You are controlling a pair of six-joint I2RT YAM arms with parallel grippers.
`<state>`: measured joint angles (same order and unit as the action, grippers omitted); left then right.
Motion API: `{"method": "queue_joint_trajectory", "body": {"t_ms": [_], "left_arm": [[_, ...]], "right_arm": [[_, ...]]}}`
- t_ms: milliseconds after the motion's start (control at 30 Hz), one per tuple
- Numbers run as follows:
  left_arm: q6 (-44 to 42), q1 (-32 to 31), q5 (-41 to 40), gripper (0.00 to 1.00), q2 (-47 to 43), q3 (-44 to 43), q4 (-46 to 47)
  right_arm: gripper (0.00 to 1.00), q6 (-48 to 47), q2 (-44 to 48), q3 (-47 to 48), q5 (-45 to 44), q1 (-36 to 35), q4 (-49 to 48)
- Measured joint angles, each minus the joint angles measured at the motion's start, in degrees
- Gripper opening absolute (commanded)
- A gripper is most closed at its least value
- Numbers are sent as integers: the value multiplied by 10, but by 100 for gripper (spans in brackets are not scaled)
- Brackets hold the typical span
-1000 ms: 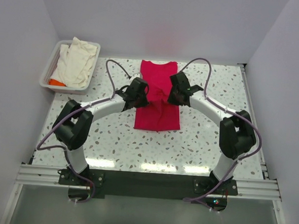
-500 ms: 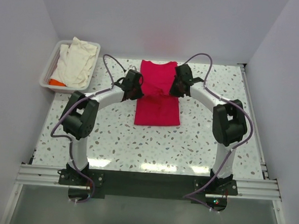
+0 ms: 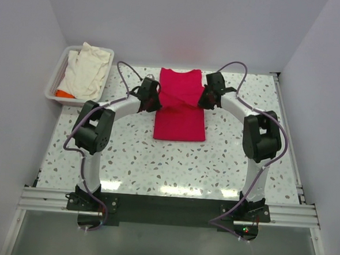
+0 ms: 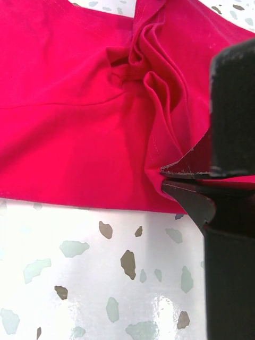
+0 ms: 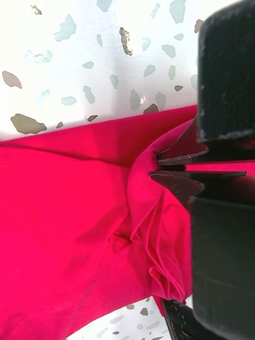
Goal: Fold and stack the t-shirts
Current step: Fold the tshirt
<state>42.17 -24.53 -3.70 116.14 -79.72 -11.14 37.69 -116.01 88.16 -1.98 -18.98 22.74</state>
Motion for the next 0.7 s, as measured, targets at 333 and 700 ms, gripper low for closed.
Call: {"method": "queue_joint_trajectory", "body": {"t_ms": [333,700], "left_arm": [[-21,10,13,50,7,-6,7],[-37,30,23,33,-65,5,34]], "right_arm": [[48,-2,-18,21,5,5,5],[42,-26,15,69,-1,7,49]]}}
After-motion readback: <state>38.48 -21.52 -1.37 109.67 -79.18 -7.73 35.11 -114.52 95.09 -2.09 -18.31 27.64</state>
